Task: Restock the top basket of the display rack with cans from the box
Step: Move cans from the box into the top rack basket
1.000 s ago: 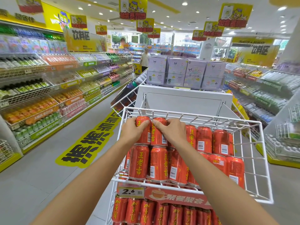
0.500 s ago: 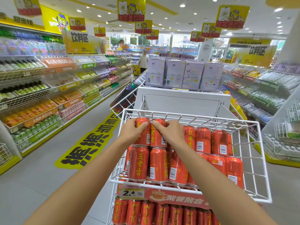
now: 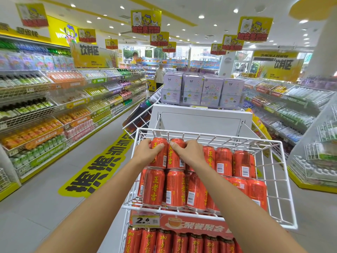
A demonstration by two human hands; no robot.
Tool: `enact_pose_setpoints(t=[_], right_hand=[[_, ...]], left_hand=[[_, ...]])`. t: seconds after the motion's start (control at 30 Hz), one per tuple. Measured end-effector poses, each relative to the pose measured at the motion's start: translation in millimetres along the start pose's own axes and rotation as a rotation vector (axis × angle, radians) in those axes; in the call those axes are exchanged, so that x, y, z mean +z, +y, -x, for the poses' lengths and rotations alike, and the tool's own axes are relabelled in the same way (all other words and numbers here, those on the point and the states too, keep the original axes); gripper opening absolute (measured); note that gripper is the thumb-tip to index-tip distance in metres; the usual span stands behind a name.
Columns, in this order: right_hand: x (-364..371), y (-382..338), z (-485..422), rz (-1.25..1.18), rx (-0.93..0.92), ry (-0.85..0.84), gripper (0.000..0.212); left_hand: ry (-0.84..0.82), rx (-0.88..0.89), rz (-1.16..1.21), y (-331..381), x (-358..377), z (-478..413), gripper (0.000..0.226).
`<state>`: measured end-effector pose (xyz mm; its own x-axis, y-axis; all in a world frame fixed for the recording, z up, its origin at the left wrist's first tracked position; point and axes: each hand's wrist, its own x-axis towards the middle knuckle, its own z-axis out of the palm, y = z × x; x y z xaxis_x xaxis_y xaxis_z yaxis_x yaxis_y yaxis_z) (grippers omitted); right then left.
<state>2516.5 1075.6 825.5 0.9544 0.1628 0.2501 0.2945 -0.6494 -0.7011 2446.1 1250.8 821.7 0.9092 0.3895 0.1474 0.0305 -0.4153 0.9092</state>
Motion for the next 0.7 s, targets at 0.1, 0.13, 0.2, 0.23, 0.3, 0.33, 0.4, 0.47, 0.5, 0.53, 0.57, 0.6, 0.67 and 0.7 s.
enact_pose_setpoints(t=[0.1, 0.13, 0.2, 0.23, 0.3, 0.33, 0.4, 0.47, 0.5, 0.53, 0.57, 0.6, 0.67, 0.7], right_hand=[[-4, 3, 2, -0.02, -0.029, -0.05, 0.067], [-5, 4, 2, -0.039, -0.033, -0.069, 0.06], [-5, 6, 2, -0.059, -0.036, -0.084, 0.052], [-5, 5, 2, -0.058, -0.036, -0.08, 0.051], [-4, 3, 2, -0.035, -0.032, -0.066, 0.052], [-4, 2, 3, -0.024, -0.025, -0.061, 0.053], [-4, 1, 4, -0.013, -0.013, -0.06, 0.053], [-4, 0, 5, -0.002, -0.003, -0.063, 0.054], [-4, 1, 5, 0.008, -0.003, -0.066, 0.055], [-6, 0, 6, 0.022, -0.004, -0.072, 0.057], [-7, -1, 7, 0.038, -0.01, -0.082, 0.059], [-8, -2, 7, 0.055, -0.019, -0.095, 0.06], [-13, -6, 11, 0.075, -0.052, -0.123, 0.06], [-17, -8, 14, 0.09, -0.071, -0.139, 0.059]], left_hand=[[0.022, -0.013, -0.02, 3, -3, 7, 0.053], [0.025, -0.018, -0.033, 4, -4, 8, 0.049], [0.02, -0.023, -0.062, 5, -4, 12, 0.042], [0.014, -0.019, -0.065, 6, -4, 14, 0.038], [0.003, -0.012, -0.06, 4, -2, 17, 0.031], [-0.001, -0.007, -0.068, 3, -2, 19, 0.032], [0.003, 0.005, -0.085, 2, -2, 21, 0.035], [0.021, 0.018, -0.12, 2, -2, 22, 0.035], [0.03, 0.018, -0.143, 3, -2, 22, 0.031], [0.037, 0.014, -0.167, 5, -2, 23, 0.025], [0.043, 0.017, -0.185, 8, -3, 25, 0.019], [0.049, 0.025, -0.205, 11, -4, 25, 0.018], [0.053, 0.047, -0.254, 18, -7, 26, 0.018], [0.054, 0.061, -0.265, 24, -9, 29, 0.016]])
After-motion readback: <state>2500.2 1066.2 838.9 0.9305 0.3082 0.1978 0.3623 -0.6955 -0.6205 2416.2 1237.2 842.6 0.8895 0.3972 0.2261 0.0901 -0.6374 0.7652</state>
